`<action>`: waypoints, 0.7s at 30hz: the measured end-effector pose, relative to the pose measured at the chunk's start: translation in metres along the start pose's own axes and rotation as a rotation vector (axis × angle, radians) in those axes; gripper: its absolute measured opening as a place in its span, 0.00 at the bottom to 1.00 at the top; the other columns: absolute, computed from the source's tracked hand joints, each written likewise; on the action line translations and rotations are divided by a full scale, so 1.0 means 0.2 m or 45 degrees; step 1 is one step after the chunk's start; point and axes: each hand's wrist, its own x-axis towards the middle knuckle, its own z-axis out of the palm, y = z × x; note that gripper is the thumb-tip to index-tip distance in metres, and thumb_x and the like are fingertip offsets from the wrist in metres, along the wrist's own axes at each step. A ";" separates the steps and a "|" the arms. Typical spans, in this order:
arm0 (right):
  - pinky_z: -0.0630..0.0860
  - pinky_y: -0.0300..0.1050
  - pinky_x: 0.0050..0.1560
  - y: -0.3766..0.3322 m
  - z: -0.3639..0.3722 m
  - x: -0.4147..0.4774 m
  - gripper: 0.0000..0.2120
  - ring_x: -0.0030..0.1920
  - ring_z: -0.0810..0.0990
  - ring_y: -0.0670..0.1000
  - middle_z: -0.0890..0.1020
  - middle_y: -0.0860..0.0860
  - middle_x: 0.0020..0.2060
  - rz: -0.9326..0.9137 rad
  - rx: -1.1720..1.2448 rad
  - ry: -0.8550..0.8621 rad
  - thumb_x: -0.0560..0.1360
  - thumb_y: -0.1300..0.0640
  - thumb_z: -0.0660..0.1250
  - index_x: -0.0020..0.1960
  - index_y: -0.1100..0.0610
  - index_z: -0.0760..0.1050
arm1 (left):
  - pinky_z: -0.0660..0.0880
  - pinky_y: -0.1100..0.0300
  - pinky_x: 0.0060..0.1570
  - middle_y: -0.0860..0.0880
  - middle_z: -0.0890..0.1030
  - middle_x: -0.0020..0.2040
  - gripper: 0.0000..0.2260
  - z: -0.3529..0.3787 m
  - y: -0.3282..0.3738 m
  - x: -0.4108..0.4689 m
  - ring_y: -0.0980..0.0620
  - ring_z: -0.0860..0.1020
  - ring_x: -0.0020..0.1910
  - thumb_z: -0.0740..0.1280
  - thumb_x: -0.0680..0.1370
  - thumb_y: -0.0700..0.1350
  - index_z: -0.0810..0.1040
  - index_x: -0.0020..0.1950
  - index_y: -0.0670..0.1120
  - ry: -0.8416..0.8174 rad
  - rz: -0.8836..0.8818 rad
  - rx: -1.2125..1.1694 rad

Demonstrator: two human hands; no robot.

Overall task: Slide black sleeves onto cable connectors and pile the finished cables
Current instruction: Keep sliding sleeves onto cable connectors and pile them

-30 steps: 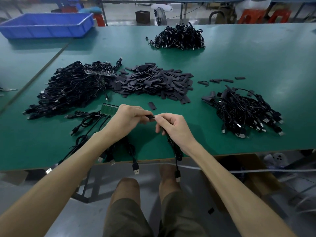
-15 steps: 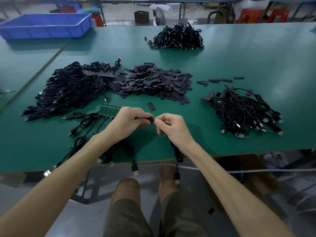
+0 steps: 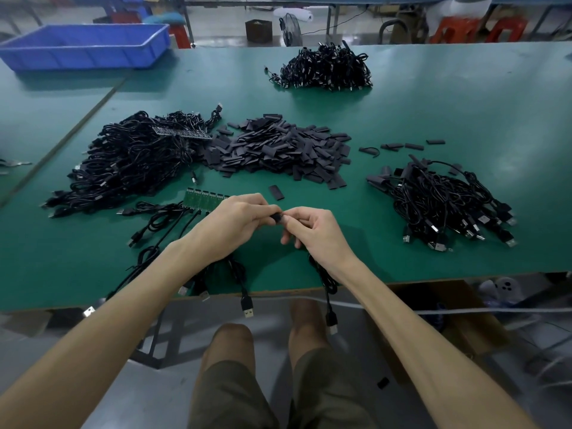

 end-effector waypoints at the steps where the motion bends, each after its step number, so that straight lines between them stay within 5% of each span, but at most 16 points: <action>1: 0.75 0.39 0.38 0.00 0.00 0.00 0.09 0.32 0.76 0.47 0.86 0.49 0.34 0.003 -0.008 0.009 0.83 0.58 0.66 0.50 0.51 0.84 | 0.74 0.68 0.46 0.47 0.80 0.47 0.11 0.00 0.00 0.00 0.66 0.75 0.40 0.66 0.80 0.31 0.83 0.59 0.39 0.008 0.001 0.012; 4: 0.76 0.38 0.40 0.00 0.01 0.01 0.06 0.32 0.77 0.45 0.87 0.49 0.36 0.031 -0.024 0.059 0.83 0.55 0.66 0.52 0.53 0.82 | 0.69 0.76 0.44 0.47 0.80 0.47 0.10 0.00 -0.01 0.00 0.73 0.75 0.42 0.66 0.80 0.31 0.82 0.58 0.38 0.029 -0.009 0.024; 9: 0.76 0.40 0.41 0.00 0.01 0.01 0.07 0.32 0.78 0.46 0.88 0.49 0.37 0.044 -0.054 0.064 0.82 0.54 0.68 0.49 0.55 0.81 | 0.76 0.67 0.44 0.49 0.81 0.45 0.12 0.01 -0.04 -0.01 0.64 0.77 0.37 0.67 0.78 0.28 0.85 0.55 0.39 0.088 -0.032 -0.062; 15: 0.75 0.35 0.37 0.00 -0.01 0.00 0.06 0.30 0.77 0.45 0.88 0.50 0.36 0.034 -0.025 0.017 0.82 0.57 0.67 0.47 0.55 0.81 | 0.74 0.69 0.42 0.51 0.81 0.44 0.10 0.06 -0.05 -0.01 0.60 0.76 0.36 0.70 0.77 0.30 0.86 0.56 0.39 0.109 -0.080 -0.181; 21: 0.76 0.41 0.39 0.01 -0.02 0.01 0.07 0.32 0.78 0.47 0.87 0.51 0.36 0.040 -0.001 -0.015 0.81 0.55 0.67 0.47 0.55 0.82 | 0.75 0.66 0.41 0.51 0.82 0.41 0.09 0.04 -0.01 0.01 0.57 0.78 0.34 0.70 0.77 0.32 0.86 0.53 0.41 0.092 -0.210 -0.269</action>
